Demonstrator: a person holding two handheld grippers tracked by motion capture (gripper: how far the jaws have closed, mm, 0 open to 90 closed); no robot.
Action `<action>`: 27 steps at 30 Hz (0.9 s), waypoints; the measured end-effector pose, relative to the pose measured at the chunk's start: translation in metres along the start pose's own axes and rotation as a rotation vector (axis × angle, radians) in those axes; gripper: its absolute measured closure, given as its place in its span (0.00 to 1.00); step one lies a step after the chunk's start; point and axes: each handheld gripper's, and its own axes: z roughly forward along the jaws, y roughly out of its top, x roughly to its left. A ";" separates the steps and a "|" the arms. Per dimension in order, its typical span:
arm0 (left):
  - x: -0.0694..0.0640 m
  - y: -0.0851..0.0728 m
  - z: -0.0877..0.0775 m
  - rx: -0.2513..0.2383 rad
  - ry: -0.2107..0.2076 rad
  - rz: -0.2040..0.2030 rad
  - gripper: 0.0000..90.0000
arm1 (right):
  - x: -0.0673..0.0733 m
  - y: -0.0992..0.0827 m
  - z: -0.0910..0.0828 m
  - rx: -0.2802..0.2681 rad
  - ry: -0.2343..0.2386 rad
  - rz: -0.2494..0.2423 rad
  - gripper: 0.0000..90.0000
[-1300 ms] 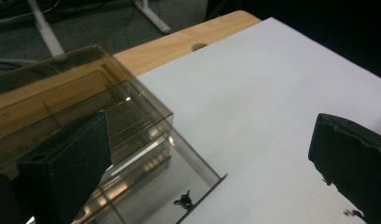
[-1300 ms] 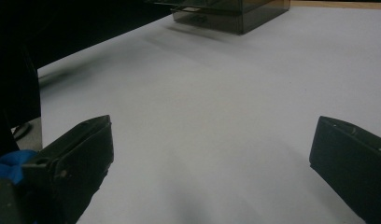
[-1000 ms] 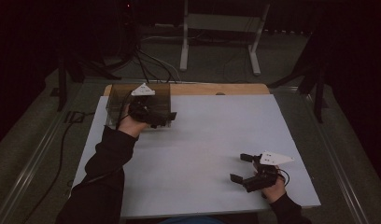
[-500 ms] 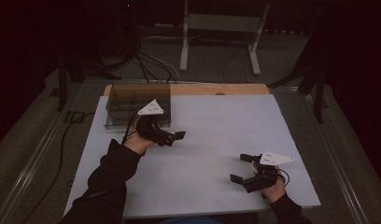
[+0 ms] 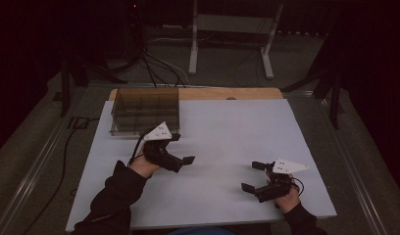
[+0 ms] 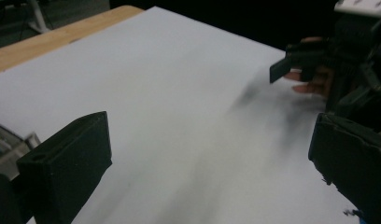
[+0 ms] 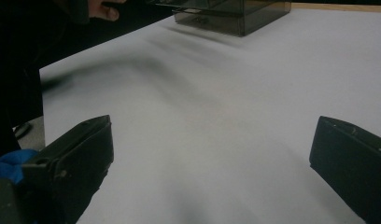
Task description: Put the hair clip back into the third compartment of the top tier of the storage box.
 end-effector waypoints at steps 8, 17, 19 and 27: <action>-0.002 -0.025 -0.003 0.005 -0.003 -0.005 0.01 | 0.001 0.000 0.000 -0.002 0.001 0.001 0.00; -0.003 -0.055 -0.011 0.044 0.003 -0.019 0.01 | 0.000 0.000 0.000 0.003 -0.001 0.002 0.00; -0.003 -0.058 -0.012 0.043 0.002 -0.024 0.01 | 0.001 0.000 0.000 0.004 -0.002 0.001 0.00; -0.006 -0.079 -0.026 0.036 0.022 -0.023 0.01 | 0.001 0.000 0.000 0.002 -0.001 -0.002 0.00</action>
